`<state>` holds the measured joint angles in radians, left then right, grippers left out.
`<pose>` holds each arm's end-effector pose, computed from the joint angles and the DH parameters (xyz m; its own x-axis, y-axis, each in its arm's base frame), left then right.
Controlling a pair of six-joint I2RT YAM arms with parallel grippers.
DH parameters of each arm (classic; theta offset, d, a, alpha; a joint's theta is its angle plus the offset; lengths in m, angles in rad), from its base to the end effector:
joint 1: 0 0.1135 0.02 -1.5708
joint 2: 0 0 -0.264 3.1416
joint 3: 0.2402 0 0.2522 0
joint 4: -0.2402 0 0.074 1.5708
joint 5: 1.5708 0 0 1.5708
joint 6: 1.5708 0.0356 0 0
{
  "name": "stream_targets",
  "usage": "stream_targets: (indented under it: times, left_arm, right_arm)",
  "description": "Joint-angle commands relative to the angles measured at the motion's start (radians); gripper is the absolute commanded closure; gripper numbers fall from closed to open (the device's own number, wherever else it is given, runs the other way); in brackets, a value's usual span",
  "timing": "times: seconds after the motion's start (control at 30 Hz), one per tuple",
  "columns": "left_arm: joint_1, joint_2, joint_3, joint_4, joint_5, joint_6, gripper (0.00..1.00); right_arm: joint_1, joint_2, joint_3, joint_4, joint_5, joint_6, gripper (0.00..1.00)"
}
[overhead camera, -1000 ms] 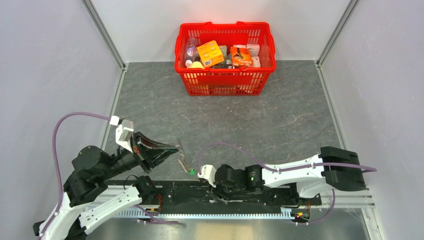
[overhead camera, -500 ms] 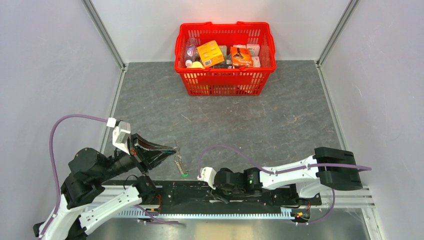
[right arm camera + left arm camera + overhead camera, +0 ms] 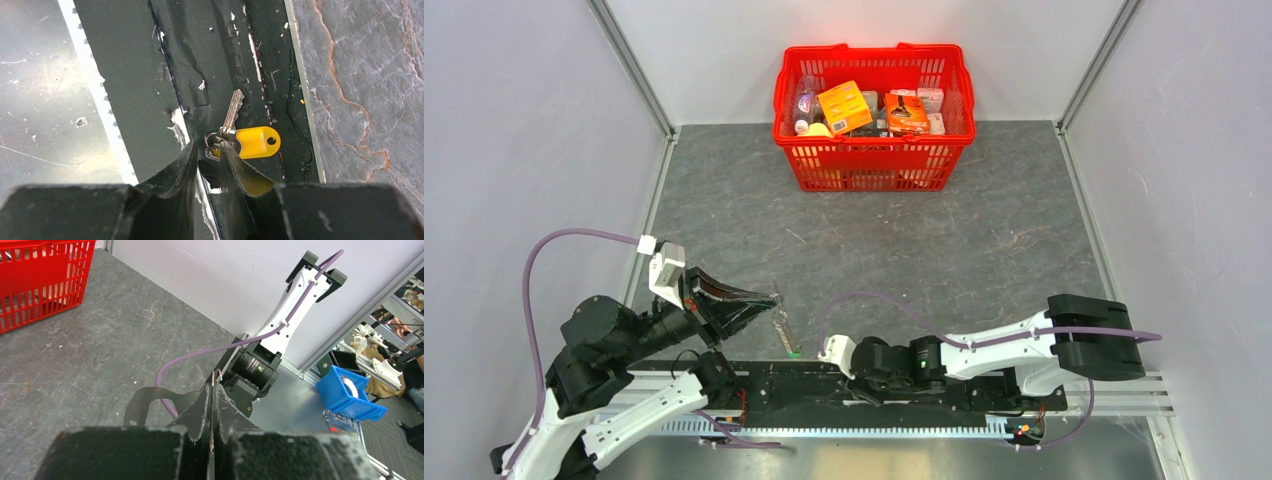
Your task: Put the keys on the keyring
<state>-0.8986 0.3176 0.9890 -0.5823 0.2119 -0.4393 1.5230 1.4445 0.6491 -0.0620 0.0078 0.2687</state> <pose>0.0141 -0.0297 0.4050 -0.3307 -0.2522 -0.9094 0.8340 0.3730 -0.4067 0.0133 0.2725 0.1596 -0.2999 -0.7141 -0.6325 -0.9532 0.2515 0.1680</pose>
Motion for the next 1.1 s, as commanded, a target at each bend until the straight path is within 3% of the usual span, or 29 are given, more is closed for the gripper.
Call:
stream_targets:
  times: [0.0,0.1,0.27,0.43,0.83,1.07]
  left_arm:
    - [0.001,-0.001,0.027,0.035,0.01,0.026,0.98]
    - [0.001,-0.002,0.026,0.034,0.01,0.023,0.98]
    - [0.001,-0.002,0.023,0.038,0.013,0.02,0.98]
    - [0.001,0.0,0.022,0.041,0.016,0.015,0.98]
    - [0.002,0.029,0.018,0.079,0.034,0.004,0.98]
    - [0.001,0.077,0.004,0.143,0.062,0.005,0.98]
  right_arm:
    - [0.005,0.019,0.004,0.027,0.024,0.0,0.71]
    - [0.004,0.02,0.004,0.037,0.024,0.0,0.78]
    - [0.005,0.014,0.004,0.037,0.026,0.001,1.0]
    - [0.005,-0.028,0.006,0.012,0.045,0.006,1.0]
    - [0.005,-0.463,0.088,-0.177,0.079,0.016,1.0]
    - [0.005,-0.566,0.216,-0.319,0.059,0.01,1.0]
